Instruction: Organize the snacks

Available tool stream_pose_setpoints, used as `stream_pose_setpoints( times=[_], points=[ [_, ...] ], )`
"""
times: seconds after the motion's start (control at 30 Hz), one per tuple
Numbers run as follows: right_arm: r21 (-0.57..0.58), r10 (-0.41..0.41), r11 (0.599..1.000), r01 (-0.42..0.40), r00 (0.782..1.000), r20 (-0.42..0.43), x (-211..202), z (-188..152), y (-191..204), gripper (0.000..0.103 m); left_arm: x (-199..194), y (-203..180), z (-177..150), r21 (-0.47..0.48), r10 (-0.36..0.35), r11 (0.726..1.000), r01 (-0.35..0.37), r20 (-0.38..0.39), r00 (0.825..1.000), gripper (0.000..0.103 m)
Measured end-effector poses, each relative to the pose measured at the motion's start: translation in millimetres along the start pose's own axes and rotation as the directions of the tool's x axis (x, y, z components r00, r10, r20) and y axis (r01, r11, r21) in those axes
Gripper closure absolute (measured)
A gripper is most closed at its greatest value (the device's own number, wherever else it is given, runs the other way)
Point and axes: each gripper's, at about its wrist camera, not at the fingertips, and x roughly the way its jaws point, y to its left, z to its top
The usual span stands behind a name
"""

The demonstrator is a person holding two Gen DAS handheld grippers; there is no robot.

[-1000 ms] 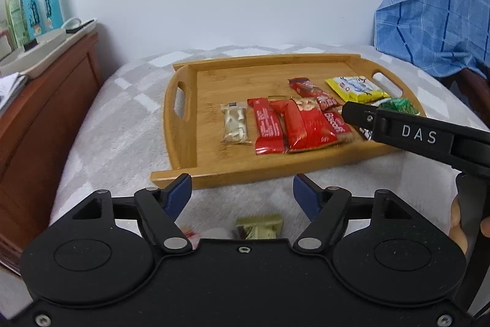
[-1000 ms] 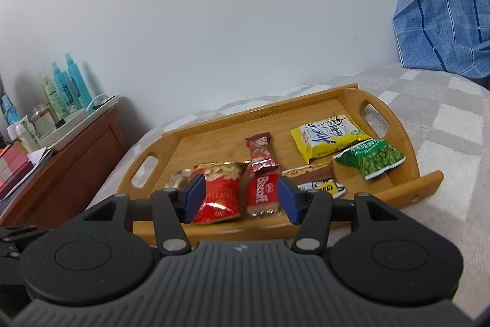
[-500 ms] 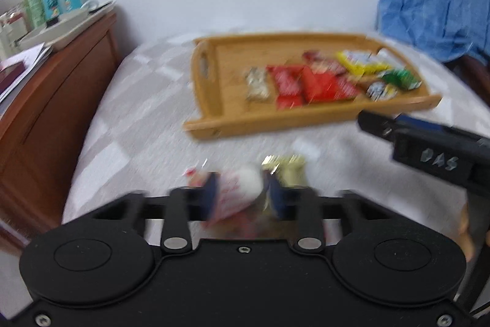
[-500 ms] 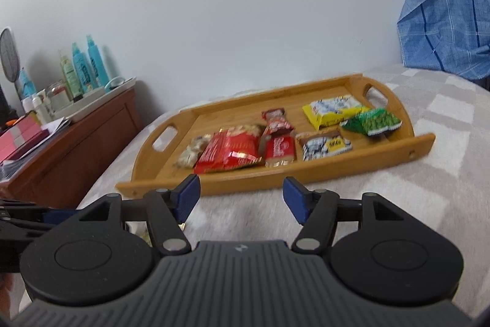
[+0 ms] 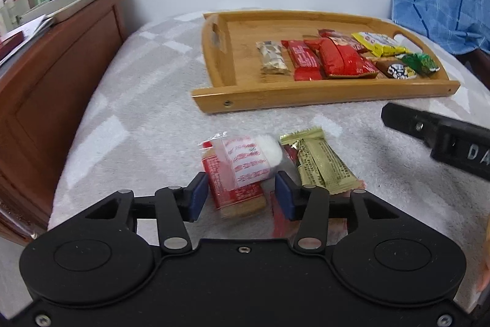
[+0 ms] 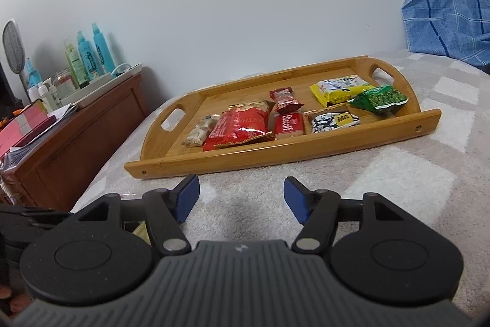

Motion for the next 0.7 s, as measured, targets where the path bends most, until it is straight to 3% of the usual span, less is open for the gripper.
stream_pose_setpoints(
  times=[0.1,0.27,0.43,0.53,0.6,0.67,0.7],
  points=[
    [0.038,-0.018,0.999,0.018,1.0,0.0,0.7,3.3,-7.1,0.027,2.3,-9.2,1.0,0.014,-0.001,1.0,0.001,0.024,1.0,0.058],
    [0.105,-0.039,0.994,0.04,0.999,-0.009,1.6,7.1,-20.8,0.027,4.5,-17.1,4.4,-0.011,-0.077,0.997,0.077,0.029,0.997,0.058],
    [0.123,-0.057,0.991,0.058,0.998,-0.012,2.3,8.2,-26.2,0.026,1.6,-29.0,2.4,0.028,-0.166,0.986,0.166,0.028,0.986,0.057],
    [0.118,-0.055,0.991,0.058,0.998,-0.023,3.2,7.8,-26.4,0.024,-2.9,-34.6,-0.2,0.075,-0.129,0.989,0.126,0.04,0.991,0.057],
    [0.093,-0.037,0.995,0.042,0.998,-0.052,6.1,7.3,-23.9,0.02,-5.2,-33.2,-0.2,0.079,-0.111,0.991,0.107,0.045,0.993,0.05],
    [0.059,-0.01,0.998,0.016,0.996,-0.093,9.2,4.7,-19.0,0.02,-7.3,-29.0,1.6,0.071,-0.108,0.992,0.105,0.046,0.993,0.033],
    [0.042,0.003,0.999,0.002,0.994,-0.107,10.1,2.5,-16.0,0.02,-9.5,-27.2,2.3,0.068,-0.107,0.992,0.103,0.058,0.993,0.032]
  ],
)
